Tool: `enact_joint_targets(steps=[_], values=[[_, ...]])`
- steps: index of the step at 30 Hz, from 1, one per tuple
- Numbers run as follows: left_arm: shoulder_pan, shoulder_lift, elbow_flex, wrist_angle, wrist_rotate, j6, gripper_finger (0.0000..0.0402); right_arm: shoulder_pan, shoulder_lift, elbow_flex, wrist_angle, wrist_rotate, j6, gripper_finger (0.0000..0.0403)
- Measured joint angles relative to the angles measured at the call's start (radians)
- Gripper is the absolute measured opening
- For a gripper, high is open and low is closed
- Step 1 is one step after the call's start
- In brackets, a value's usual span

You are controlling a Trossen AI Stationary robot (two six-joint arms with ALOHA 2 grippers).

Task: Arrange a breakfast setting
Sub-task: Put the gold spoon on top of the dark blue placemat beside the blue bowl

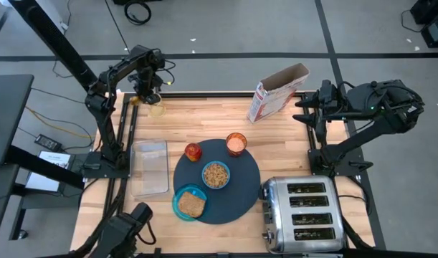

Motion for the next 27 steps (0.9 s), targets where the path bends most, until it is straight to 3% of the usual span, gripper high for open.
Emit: enact_joint_targets(steps=[6,18,27], values=[[0.0,0.0,0.0,0.0,0.001,-0.024,0.006,0.0,0.0,0.0,0.0,0.0,0.0,0.021],[0.0,0.0,0.0,0.0,0.001,-0.017,0.0114,0.0,0.0,0.0,0.0,-0.001,-0.002,0.021],[0.004,0.002,-0.062,0.0,-0.006,-0.015,0.0097,0.0,0.0,0.0,0.0,0.0,-0.003,0.021]])
